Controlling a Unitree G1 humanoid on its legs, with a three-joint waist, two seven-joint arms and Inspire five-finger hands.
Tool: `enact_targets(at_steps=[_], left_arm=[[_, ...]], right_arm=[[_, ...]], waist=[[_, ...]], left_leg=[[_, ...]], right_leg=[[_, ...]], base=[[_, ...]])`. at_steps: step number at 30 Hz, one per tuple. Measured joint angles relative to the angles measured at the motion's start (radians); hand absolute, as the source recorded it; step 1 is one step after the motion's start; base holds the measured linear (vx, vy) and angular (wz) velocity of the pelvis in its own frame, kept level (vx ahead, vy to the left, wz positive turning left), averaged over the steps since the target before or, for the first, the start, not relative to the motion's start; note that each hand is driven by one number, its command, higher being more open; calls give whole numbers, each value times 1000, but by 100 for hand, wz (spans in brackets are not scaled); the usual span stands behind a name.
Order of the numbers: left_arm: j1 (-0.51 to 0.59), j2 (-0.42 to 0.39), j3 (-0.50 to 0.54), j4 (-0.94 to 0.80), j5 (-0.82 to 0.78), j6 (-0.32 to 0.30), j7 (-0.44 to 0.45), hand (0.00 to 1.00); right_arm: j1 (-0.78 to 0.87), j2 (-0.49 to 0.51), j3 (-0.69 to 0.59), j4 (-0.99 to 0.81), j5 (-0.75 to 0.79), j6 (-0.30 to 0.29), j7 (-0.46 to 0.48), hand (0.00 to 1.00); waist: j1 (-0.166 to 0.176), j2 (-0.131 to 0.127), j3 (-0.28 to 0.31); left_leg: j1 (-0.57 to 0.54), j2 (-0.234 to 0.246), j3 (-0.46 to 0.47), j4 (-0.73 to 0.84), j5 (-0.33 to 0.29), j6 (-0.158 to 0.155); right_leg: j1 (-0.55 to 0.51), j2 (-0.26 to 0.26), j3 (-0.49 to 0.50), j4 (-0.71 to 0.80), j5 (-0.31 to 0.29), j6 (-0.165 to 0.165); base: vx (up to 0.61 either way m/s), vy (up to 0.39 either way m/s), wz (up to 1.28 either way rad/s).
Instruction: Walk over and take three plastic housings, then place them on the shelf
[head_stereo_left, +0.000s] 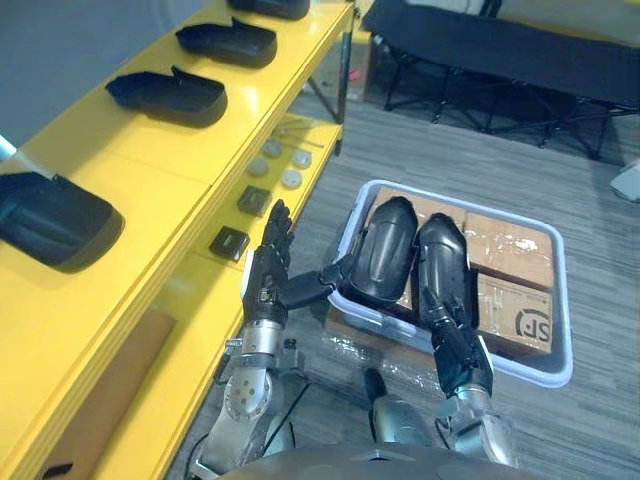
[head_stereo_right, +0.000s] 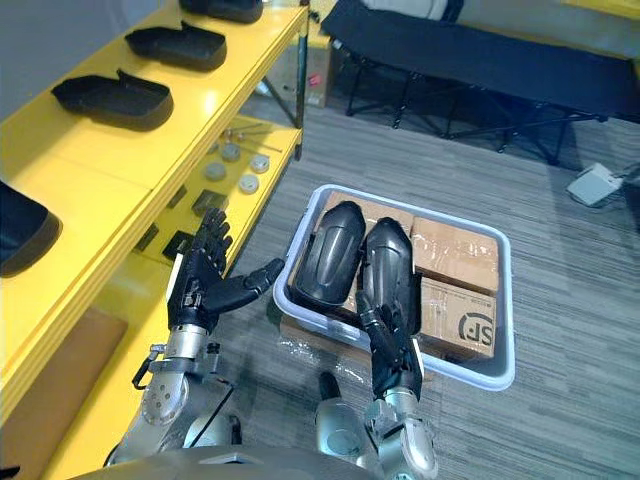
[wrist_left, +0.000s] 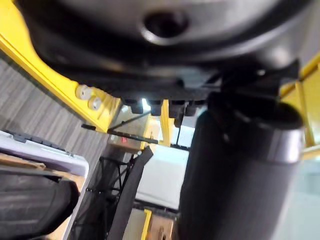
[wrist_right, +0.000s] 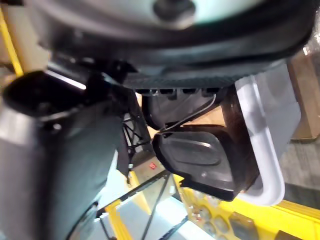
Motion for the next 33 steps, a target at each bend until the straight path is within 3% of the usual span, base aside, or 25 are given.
enact_targets(at_steps=[1,2,3,4,6,8,9,10,11,12,13,14,15,17,18,20,21,24,25,27,29,33], left_arm=[[3,-3,35,-1,0,1,-10,100],[-4,-4,59,3,-1,1,-21,100],[-6,-4,80,5,-5,1,-21,100],[-4,-3,103,5,-5,0,-20,100],[4,-3,115,6,-9,-2,-18,100],[17,-2,107,7,-42,-3,-17,100],[22,-2,105,7,-43,-3,-15,100],[35,-2,101,7,-46,-4,-13,100],[46,0,96,8,-57,-4,10,100],[44,-3,90,15,-70,-4,24,100],[41,-19,77,33,-86,-3,55,100],[30,-34,64,56,-95,0,75,100],[7,-68,22,101,-133,7,106,100],[6,-89,-9,117,-161,7,118,100],[8,-95,-23,118,-162,6,115,100],[3,-94,-24,116,-164,2,93,100],[-3,-94,-24,114,-167,1,67,100],[-1,-93,-19,114,-195,-6,21,100],[3,-91,-10,114,-207,-6,-1,100],[6,-83,4,114,-206,-6,-29,100],[5,-52,19,109,-201,1,-75,100],[15,-10,84,77,-201,9,-83,100]], right_arm=[[-44,-3,13,0,14,0,16,100],[-74,-4,26,0,35,0,30,100],[-100,-5,44,2,38,0,40,100],[-130,-5,75,11,38,-3,41,100],[-177,-4,127,37,38,-7,39,100],[-216,1,179,70,35,-6,27,100],[-219,3,188,71,33,-5,25,100],[-224,16,194,71,28,-4,24,100],[-226,30,200,71,24,9,24,100],[-231,28,201,71,24,22,24,100],[-241,8,199,70,13,50,25,100],[-247,-13,189,68,-11,68,24,100],[-241,-49,161,69,-31,95,24,100],[-200,-78,123,68,-55,100,25,100],[-178,-96,93,67,-55,99,25,100],[-175,-118,29,57,-54,94,25,100],[-176,-145,-19,27,-54,76,26,100],[-201,-170,-59,11,-58,46,36,100],[-231,-175,-74,13,-86,45,32,100],[-290,-167,-83,47,-91,45,14,100],[-397,-139,-123,162,-91,42,-5,100],[-522,-130,-136,284,-134,44,-63,100]], waist=[[10,19,1],[14,22,4],[21,22,3],[31,19,3],[59,15,1],[81,8,-2],[81,-1,-8],[80,-4,-10],[81,-32,-20],[82,-39,-24],[78,-31,-25],[69,-18,-25],[43,9,-22],[26,9,-19],[25,4,-15],[29,3,-14],[29,20,-15],[30,34,-22],[41,40,-24],[54,27,-17],[83,7,-7],[128,-24,12]], left_leg=[[0,39,50,-27,14,21],[-3,48,72,-42,32,26],[-2,54,84,-64,50,31],[2,67,92,-94,73,32],[-8,91,107,-126,107,19],[-37,127,123,-138,138,-14],[-45,137,128,-135,146,-28],[-60,160,138,-127,164,-60],[-61,180,154,-117,177,-89],[-62,185,156,-120,188,-103],[-59,215,153,-143,212,-123],[-61,235,145,-159,240,-125],[-79,268,107,-168,305,-88],[-92,285,95,-163,379,-23],[-90,280,97,-158,400,-21],[-91,239,101,-153,370,-43],[-91,205,93,-174,340,-44],[-55,177,72,-270,330,-47],[-32,169,69,-312,325,-53],[-19,151,68,-331,317,-65],[-20,112,48,-330,296,-103],[-48,55,19,-325,295,-82]], right_leg=[[6,6,-41,-67,72,23],[-21,-3,-104,55,5,-48],[-34,-21,-157,193,-76,-76],[-25,-53,-209,297,-141,-70],[13,-111,-255,359,-173,-75],[46,-191,-285,383,-179,-84],[56,-204,-293,376,-179,-84],[80,-224,-309,334,-178,-83],[109,-232,-326,250,-173,-34],[125,-215,-334,216,-209,20],[140,-183,-356,164,-271,30],[143,-157,-366,140,-301,19],[158,-110,-391,110,-310,0],[184,-83,-416,84,-307,-25],[191,-84,-416,77,-304,-46],[171,-85,-408,63,-299,-66],[155,-87,-405,55,-292,-78],[129,-92,-407,76,-290,-77],[119,-98,-405,90,-289,-74],[121,-109,-404,88,-278,-56],[133,-145,-406,69,-256,-21],[175,-187,-438,-25,-191,12]], base=[[-276,56,-93],[-282,61,-87],[-202,62,-57],[-172,15,-47],[-165,-68,-42],[-170,-240,-40],[-136,-354,-36],[-52,-374,-44],[-58,-462,-54],[-24,-447,-75],[-30,-368,-61],[-53,-525,-40],[-46,-409,2],[-53,-367,17],[-42,-229,-6],[-32,-84,-28],[-30,-24,-16],[-14,45,3],[-26,107,-2],[-41,143,1],[-63,225,16],[-80,182,27]])
